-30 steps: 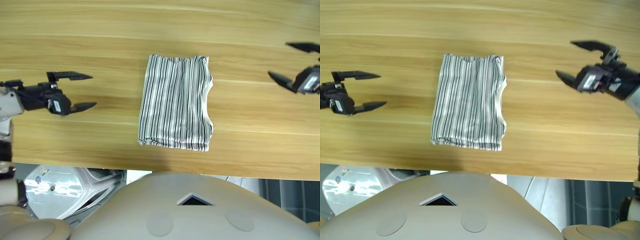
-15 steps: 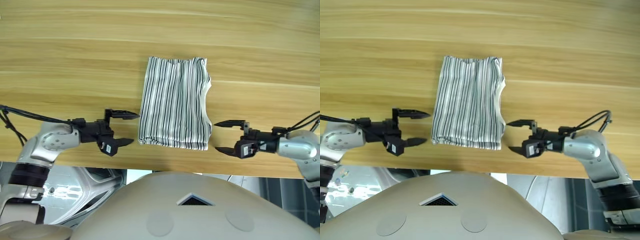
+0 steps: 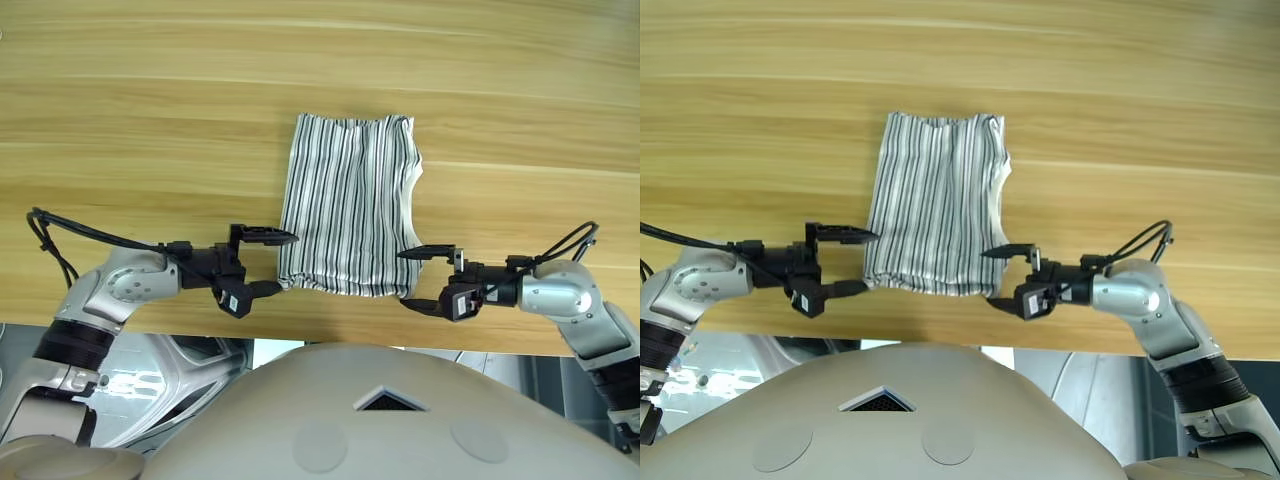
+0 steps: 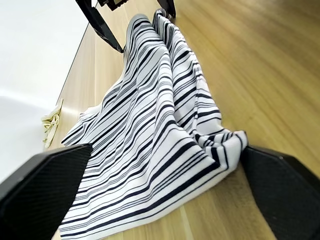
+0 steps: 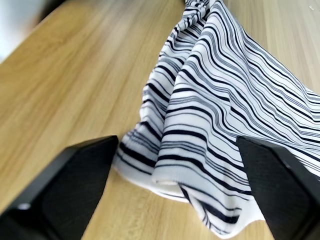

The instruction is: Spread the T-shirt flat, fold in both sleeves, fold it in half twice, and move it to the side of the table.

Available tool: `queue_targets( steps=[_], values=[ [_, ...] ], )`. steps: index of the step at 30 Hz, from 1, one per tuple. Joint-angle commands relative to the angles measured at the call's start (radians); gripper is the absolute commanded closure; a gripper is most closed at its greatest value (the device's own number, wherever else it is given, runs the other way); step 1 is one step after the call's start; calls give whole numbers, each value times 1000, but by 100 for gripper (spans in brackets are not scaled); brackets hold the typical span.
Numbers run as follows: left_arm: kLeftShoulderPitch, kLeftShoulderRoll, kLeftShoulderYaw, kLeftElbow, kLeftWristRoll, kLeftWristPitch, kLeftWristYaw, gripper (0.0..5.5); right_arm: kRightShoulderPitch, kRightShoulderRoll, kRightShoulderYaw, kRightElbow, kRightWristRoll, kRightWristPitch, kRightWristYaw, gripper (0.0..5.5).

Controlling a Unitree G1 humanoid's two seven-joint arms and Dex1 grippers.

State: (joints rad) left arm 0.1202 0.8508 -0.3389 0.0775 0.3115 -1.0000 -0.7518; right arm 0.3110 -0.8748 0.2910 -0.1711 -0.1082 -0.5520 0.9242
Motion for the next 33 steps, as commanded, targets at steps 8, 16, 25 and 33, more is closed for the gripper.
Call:
queue_targets(
  steps=[8, 16, 25, 33],
  values=[
    [16, 36, -109, 86, 112, 41, -38, 161, 12, -27, 38, 8, -55, 46, 4, 207],
    [-3, 34, -124, 108, 128, 54, -17, 290, 11, -48, 31, -9, -44, 54, 5, 337],
    [-18, 25, -150, 121, 144, 56, 14, 450, 4, -58, 27, -13, -44, 68, -3, 501],
    [-27, 16, -160, 124, 137, 57, 24, 527, -11, -50, 30, -6, -49, 77, -5, 545]
  ],
)
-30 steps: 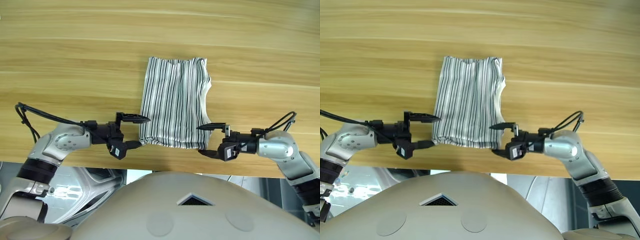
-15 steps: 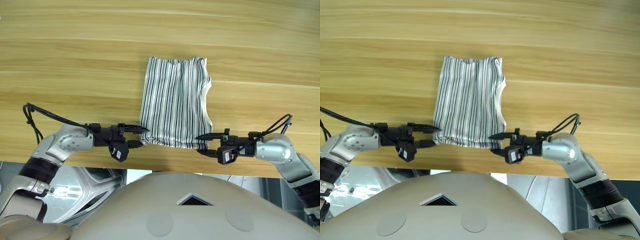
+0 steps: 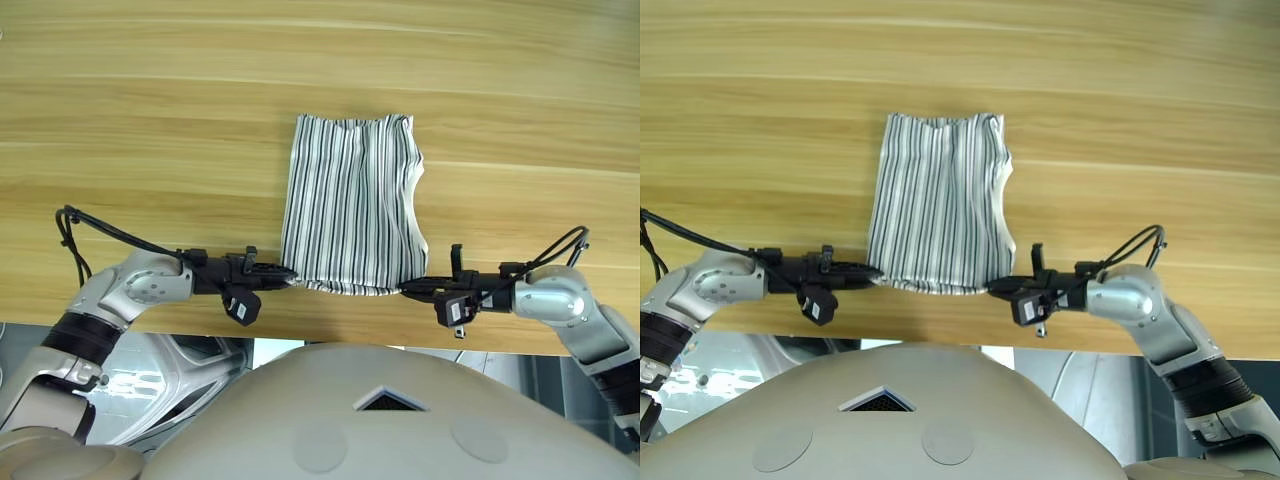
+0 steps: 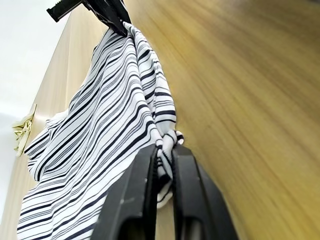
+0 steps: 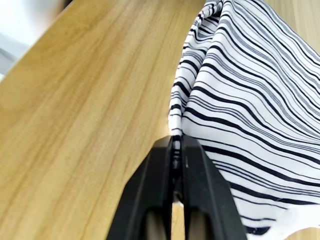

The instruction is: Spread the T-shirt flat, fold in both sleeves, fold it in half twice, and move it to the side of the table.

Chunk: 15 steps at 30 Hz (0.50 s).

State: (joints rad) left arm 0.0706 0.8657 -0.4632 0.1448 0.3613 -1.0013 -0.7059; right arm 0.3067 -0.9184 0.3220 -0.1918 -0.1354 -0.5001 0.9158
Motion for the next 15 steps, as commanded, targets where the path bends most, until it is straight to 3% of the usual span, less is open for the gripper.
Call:
queue_targets(
  steps=[1, 6, 15],
  values=[
    [21, 0, -36, 57, 84, 58, -22, 527, -8, -5, 0, 16, -24, 25, 3, 545],
    [6, 4, -30, 30, 29, 61, -35, 529, 0, -26, -25, -30, 25, 8, 12, 545],
    [-9, 143, 53, -122, -258, 67, -108, 532, 86, -127, -163, -209, 229, -26, 54, 545]
  ],
)
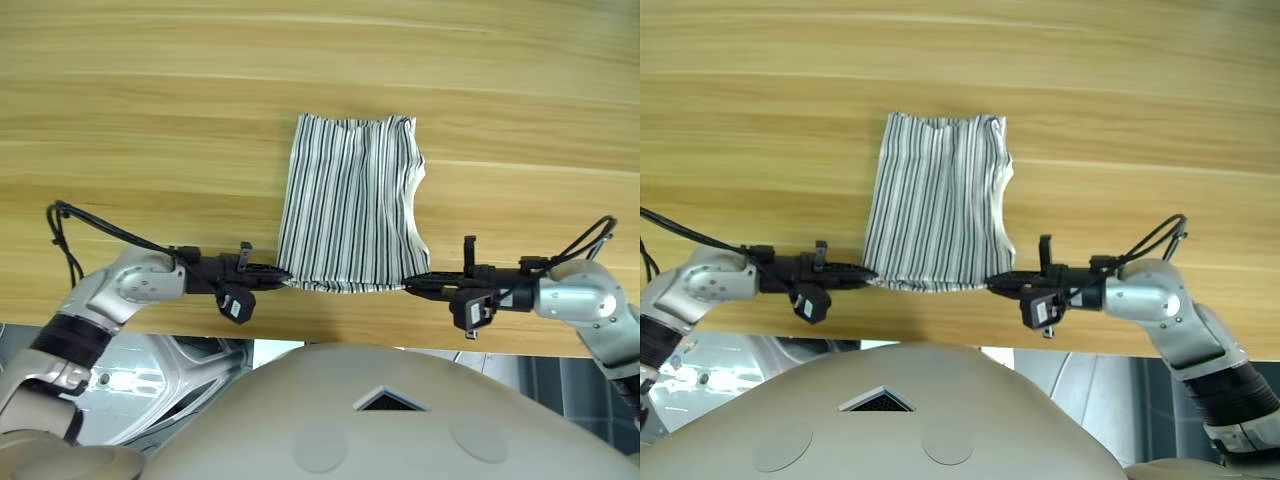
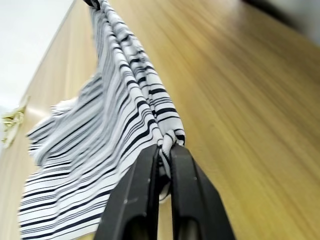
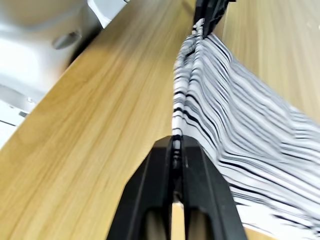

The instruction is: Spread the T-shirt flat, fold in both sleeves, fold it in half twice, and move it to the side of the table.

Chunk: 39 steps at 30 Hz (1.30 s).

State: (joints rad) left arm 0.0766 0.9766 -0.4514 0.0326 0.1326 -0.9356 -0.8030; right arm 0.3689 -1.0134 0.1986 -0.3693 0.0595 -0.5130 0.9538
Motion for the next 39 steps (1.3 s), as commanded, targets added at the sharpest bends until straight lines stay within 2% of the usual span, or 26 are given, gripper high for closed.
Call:
queue_targets(
  steps=[1, 19, 26, 39],
  values=[
    [-16, 36, 50, -7, -34, 1, -12, 532, 30, -33, -47, -38, 39, -16, 17, 545],
    [66, 142, 117, -152, -377, 28, -129, 532, 54, -28, -130, -83, 79, -33, 17, 545],
    [-3, 67, 136, -69, -387, 79, -169, 532, -31, 25, -140, -55, 80, 4, -20, 545],
    [-240, -199, 163, 200, -326, 183, -161, 532, -291, 194, -124, 95, -95, 205, -193, 545]
  ],
)
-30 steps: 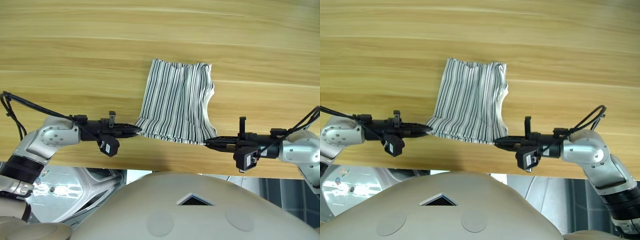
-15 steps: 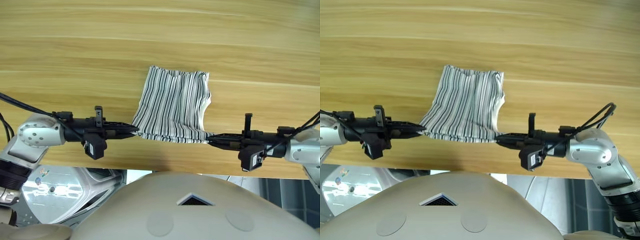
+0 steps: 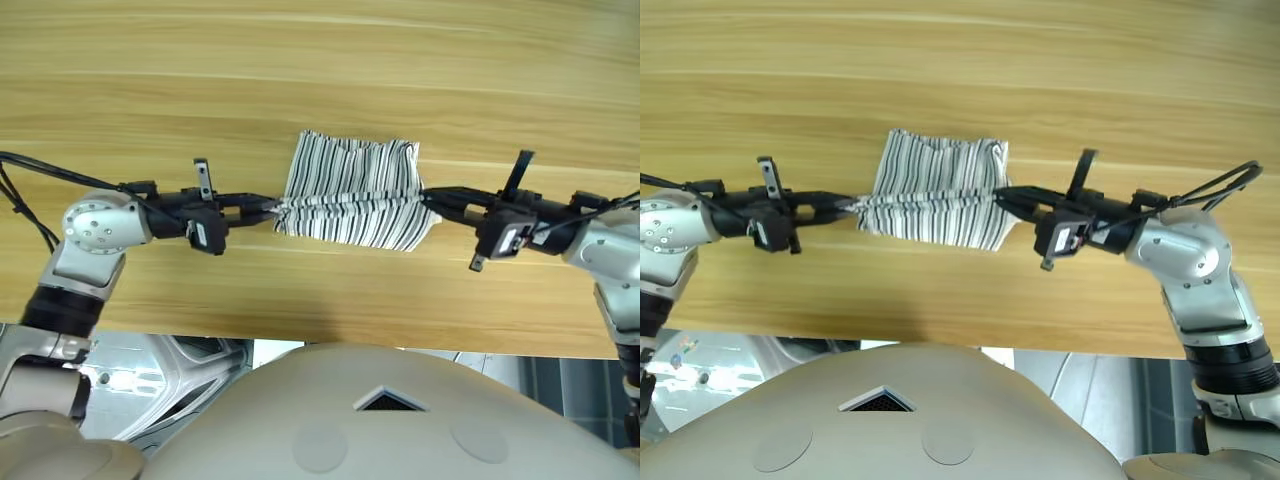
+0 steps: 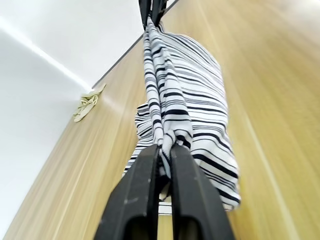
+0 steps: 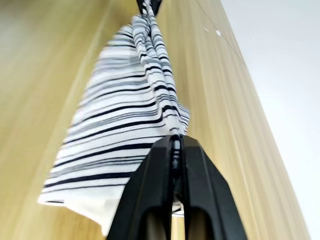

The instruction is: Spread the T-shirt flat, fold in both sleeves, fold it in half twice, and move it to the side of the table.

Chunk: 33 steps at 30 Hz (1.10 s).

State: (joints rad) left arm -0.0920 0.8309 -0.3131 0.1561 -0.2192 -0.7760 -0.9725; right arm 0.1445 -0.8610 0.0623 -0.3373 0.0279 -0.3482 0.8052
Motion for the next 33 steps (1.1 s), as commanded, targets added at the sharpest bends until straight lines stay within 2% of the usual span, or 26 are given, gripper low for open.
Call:
queue_targets(
  steps=[1, 6, 10, 14, 21, 27, 30, 31, 33],
  values=[
    [-94, -73, 33, 100, 32, 29, 17, 532, -92, 56, 20, 89, -96, 54, -63, 545],
    [-218, -179, 80, 271, 62, 39, 72, 532, -173, 120, 79, 197, -208, 73, -117, 545],
    [-278, -222, 100, 385, 105, 25, 100, 532, -217, 156, 98, 249, -240, 92, -144, 545],
    [-349, -290, 83, 556, 232, 2, 186, 532, -253, 195, 150, 327, -336, 96, -195, 545],
    [-401, -416, 46, 814, 350, -46, 270, 532, -254, 228, 186, 348, -373, 93, -213, 545],
    [-473, -500, 65, 954, 399, -29, 419, 532, -223, 232, 198, 306, -376, 93, -213, 545],
    [-508, -520, 68, 1005, 447, -2, 568, 532, -219, 235, 200, 325, -417, 117, -245, 545],
    [-513, -527, 73, 1015, 452, -2, 599, 498, -218, 238, 203, 339, -438, 130, -259, 545],
    [-519, -540, 82, 1028, 449, -4, 625, 465, -214, 246, 208, 356, -461, 160, -276, 545]
  ],
)
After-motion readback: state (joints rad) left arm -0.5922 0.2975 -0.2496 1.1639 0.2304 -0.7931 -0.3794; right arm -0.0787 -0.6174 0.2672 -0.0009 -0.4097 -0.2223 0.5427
